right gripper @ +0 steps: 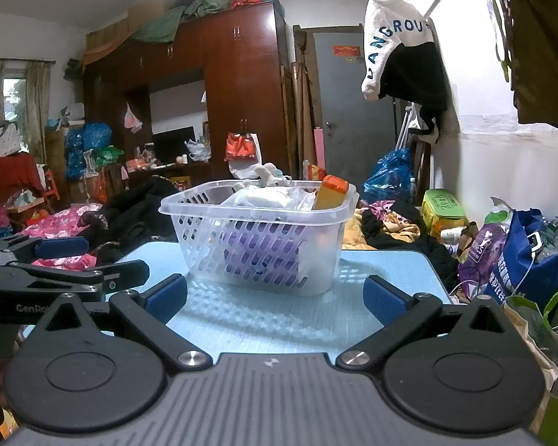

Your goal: Organize objects

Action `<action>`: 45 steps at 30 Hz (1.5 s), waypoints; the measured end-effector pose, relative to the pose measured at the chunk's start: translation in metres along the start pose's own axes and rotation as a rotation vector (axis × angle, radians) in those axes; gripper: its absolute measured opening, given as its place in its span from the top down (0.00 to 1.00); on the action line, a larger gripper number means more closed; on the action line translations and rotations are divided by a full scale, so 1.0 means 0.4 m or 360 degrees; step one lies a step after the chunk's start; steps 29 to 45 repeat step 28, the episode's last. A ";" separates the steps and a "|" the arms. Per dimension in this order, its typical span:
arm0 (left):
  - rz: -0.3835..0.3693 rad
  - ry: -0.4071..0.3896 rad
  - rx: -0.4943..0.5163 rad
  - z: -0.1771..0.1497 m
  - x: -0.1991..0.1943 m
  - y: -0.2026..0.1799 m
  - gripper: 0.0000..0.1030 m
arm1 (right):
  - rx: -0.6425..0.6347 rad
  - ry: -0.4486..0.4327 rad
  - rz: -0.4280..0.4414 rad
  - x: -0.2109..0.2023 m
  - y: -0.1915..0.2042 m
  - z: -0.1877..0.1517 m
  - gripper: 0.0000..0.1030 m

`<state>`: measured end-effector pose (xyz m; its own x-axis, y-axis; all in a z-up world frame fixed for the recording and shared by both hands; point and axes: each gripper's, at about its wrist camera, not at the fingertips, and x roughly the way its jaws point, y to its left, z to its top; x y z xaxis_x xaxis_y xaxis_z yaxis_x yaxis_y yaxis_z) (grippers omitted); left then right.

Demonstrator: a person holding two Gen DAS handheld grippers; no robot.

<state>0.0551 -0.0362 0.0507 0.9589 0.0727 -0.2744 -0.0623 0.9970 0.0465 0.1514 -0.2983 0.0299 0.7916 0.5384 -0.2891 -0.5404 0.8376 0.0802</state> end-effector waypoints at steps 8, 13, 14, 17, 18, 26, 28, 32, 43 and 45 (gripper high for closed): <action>-0.0028 0.0002 0.0015 -0.005 0.002 -0.017 0.04 | -0.0006 0.0000 -0.0002 0.002 -0.001 0.001 0.00; -0.0021 0.0004 0.0002 -0.005 0.004 -0.015 0.04 | -0.0005 0.0001 -0.0002 0.002 -0.004 0.002 0.00; -0.0020 0.0004 -0.0003 -0.004 0.004 -0.013 0.04 | -0.0005 0.0000 -0.0003 0.002 -0.001 0.001 0.00; -0.0020 0.0003 -0.0012 -0.004 0.007 -0.010 0.04 | -0.0006 0.0002 -0.0003 0.002 -0.002 0.001 0.00; -0.0019 0.0002 -0.0012 -0.004 0.006 -0.010 0.04 | -0.0007 0.0003 -0.0005 0.002 -0.002 0.001 0.00; -0.0001 -0.0019 -0.0007 -0.001 0.006 -0.007 0.04 | -0.0013 0.0010 -0.0016 0.003 -0.010 0.002 0.00; 0.0007 -0.0023 -0.0004 0.000 0.006 -0.008 0.04 | -0.0006 0.0011 -0.0019 0.004 -0.009 0.001 0.00; 0.0007 -0.0023 -0.0004 0.000 0.006 -0.008 0.04 | -0.0006 0.0011 -0.0019 0.004 -0.009 0.001 0.00; 0.0007 -0.0023 -0.0004 0.000 0.006 -0.008 0.04 | -0.0006 0.0011 -0.0019 0.004 -0.009 0.001 0.00; 0.0007 -0.0023 -0.0004 0.000 0.006 -0.008 0.04 | -0.0006 0.0011 -0.0019 0.004 -0.009 0.001 0.00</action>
